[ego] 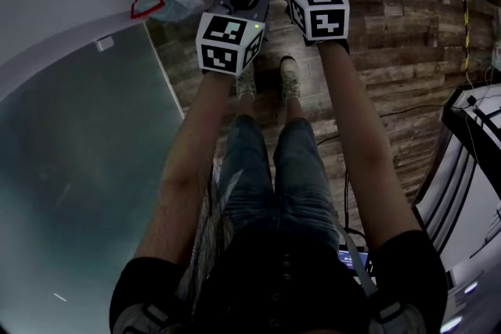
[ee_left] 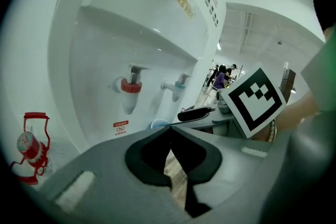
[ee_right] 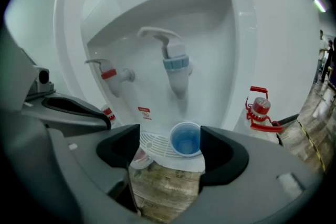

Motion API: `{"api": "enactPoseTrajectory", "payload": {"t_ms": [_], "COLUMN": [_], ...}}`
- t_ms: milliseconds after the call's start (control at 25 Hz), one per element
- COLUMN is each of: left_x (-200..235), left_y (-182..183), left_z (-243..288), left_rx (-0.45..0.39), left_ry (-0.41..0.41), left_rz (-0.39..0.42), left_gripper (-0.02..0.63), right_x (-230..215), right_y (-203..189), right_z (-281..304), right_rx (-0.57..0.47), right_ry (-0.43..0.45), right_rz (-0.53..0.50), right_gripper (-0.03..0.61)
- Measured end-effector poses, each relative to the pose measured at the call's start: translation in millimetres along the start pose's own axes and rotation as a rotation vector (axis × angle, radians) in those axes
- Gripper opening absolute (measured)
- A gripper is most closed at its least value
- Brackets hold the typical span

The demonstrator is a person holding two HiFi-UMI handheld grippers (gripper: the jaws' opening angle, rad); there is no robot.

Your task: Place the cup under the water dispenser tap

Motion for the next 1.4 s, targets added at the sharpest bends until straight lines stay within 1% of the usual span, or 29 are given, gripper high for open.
{"api": "enactPoseTrajectory", "payload": {"t_ms": [200, 400, 640, 800, 880, 960, 1080, 1200, 1280, 1400], "left_x": [-7.4, -16.4, -30.8, -44.1, -52.6, -60.4, -69.6, -77.5, -83.4, -94.2], "left_y": [17.7, 34.5, 44.1, 53.4, 61.1, 72.0, 92.2, 111.0, 121.4, 133.5], "left_z": [-19.8, -40.9, -66.6, -87.3, -98.6, -110.3, -127.0, -141.8, -152.3, -169.6], "left_rx": [-0.034, -0.059, -0.082, -0.125, -0.147, -0.174, -0.231, -0.274, -0.286, -0.289], "left_ry": [0.013, 0.025, 0.032, 0.025, 0.020, 0.018, 0.009, -0.002, -0.008, -0.017], "left_rz": [0.001, 0.005, -0.013, -0.038, -0.038, -0.038, -0.060, -0.068, -0.058, -0.031], "left_gripper": [-0.002, -0.002, -0.002, -0.002, -0.002, -0.002, -0.003, -0.003, -0.003, -0.003], "right_x": [6.3, 16.7, 36.5, 50.8, 57.0, 62.0, 68.8, 76.6, 82.0, 88.4], "right_y": [10.9, 23.4, 43.1, 62.3, 70.1, 77.6, 90.3, 104.9, 113.3, 121.3], "right_z": [-30.5, -60.3, -100.6, -130.7, -146.0, -158.7, -173.1, -189.2, -202.2, -224.2], "right_rx": [-0.038, -0.041, -0.104, -0.175, -0.204, -0.215, -0.224, -0.258, -0.267, -0.266], "right_ry": [0.008, 0.027, 0.049, 0.052, 0.055, 0.067, 0.110, 0.144, 0.143, 0.126], "right_rz": [0.073, 0.083, 0.083, 0.070, 0.062, 0.054, 0.039, 0.018, 0.003, 0.019], "right_gripper": [0.299, 0.214, 0.148, 0.042, 0.006, 0.000, 0.000, 0.000, 0.000, 0.000]}}
Point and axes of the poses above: the fingertips, and each gripper's own axes: z forward along the fingers, x to its left, y out of its top, the point moved 7 cm from there along -z, backward along the fingers, and after that the axes turned 3 degrees about y, right-handed, at the moved point
